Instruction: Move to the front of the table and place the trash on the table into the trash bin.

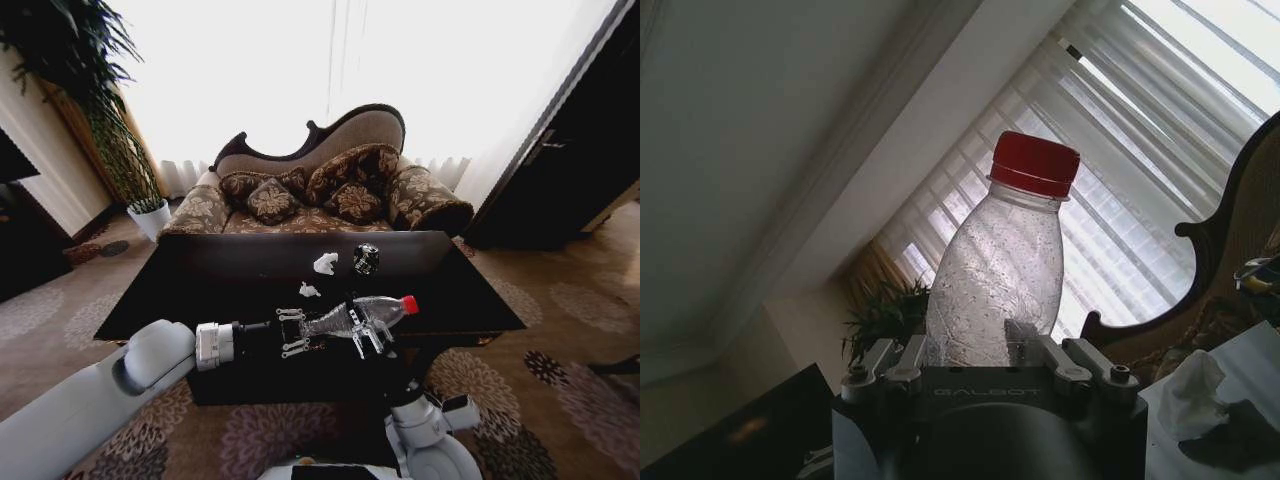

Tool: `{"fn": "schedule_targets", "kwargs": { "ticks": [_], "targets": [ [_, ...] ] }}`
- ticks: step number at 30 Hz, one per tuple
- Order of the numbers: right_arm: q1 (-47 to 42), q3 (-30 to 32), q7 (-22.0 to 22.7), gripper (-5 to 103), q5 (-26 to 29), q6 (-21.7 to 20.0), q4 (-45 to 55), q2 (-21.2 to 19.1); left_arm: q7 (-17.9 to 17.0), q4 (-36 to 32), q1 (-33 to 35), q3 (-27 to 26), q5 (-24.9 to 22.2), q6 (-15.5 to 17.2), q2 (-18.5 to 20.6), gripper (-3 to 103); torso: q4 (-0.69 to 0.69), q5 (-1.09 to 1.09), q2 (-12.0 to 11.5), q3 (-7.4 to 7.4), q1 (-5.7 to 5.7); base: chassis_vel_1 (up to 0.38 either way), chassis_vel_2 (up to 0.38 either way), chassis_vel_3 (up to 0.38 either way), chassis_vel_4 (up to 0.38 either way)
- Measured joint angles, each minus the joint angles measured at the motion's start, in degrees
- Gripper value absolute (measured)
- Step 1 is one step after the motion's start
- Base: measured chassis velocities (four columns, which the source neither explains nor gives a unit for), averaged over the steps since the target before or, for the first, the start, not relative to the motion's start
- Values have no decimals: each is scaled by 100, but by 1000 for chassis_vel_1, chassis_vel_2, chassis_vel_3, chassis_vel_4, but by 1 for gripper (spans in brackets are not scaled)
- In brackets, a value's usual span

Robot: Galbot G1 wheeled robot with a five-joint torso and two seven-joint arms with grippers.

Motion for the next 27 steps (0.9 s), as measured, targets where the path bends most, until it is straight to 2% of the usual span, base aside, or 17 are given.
{"fn": "schedule_targets", "kwargs": {
  "ticks": [1, 2, 4, 7, 11, 13, 17, 18, 20, 22, 23, 27],
  "targets": [
    [-1, 2, -12, 33, 4, 2, 2, -3, -1, -4, 20, -33, -10, 6, 0, 41, 0, 0, 0, 0, 0, 0, 0, 0, 0],
    [-1, 2, -12, 33, 4, 2, 2, -3, -1, -4, 20, -33, -10, 6, 0, 41, 0, 0, 0, 0, 0, 0, 0, 0, 0],
    [0, 28, -32, 30, 27, 8, 5, -16, -10, -30, 96, -154, -44, 20, -1, 52, 0, 0, 0, 0, -1, 0, 0, 0, 0],
    [7, 63, -33, 28, 35, 19, 6, -27, -22, -41, 153, -262, -71, 44, -15, 57, 0, 0, 0, 0, -1, 0, 0, 0, 0],
    [24, 201, -52, 26, 37, 48, -43, -75, -57, -149, 421, -733, -174, 50, -100, 79, 0, 0, 0, 0, -1, 0, 0, 0, 0],
    [24, 218, -66, 26, 35, 50, -59, -88, -64, -174, 498, -842, -188, 48, -114, 79, 0, 0, 0, 0, 0, 0, 0, 0, 0],
    [55, 477, -187, 26, 106, 97, -120, -185, -51, -295, 1250, -1545, -198, -76, -301, 98, 0, 0, 0, 0, -1, 0, 0, 0, 0],
    [55, 477, -187, 26, 106, 97, -120, -185, -51, -295, 1250, -1545, -198, -76, -301, 98, 0, 0, 0, 0, -1, 0, 0, 0, 0],
    [66, 591, -215, 26, 252, 97, -114, -234, -44, -309, 1746, -1929, -171, -136, -530, 99, 1, 0, -1, 0, -1, 0, 0, 0, 0],
    [73, 752, -226, 26, 410, 87, -79, -302, -53, -327, 2175, -2339, -148, -186, -893, 100, 1, 0, -1, 0, -1, 0, 0, 0, 0],
    [73, 752, -226, 26, 410, 87, -79, -302, -53, -327, 2175, -2339, -148, -186, -893, 100, 1, 0, -1, 0, -1, 0, 0, 0, 0],
    [70, 984, -215, 26, 593, 10, -5, -416, -72, -383, 2613, -2971, -279, -223, -1451, 100, 1, -1, 0, 0, -1, 0, 0, 0, 0]
  ]
}}
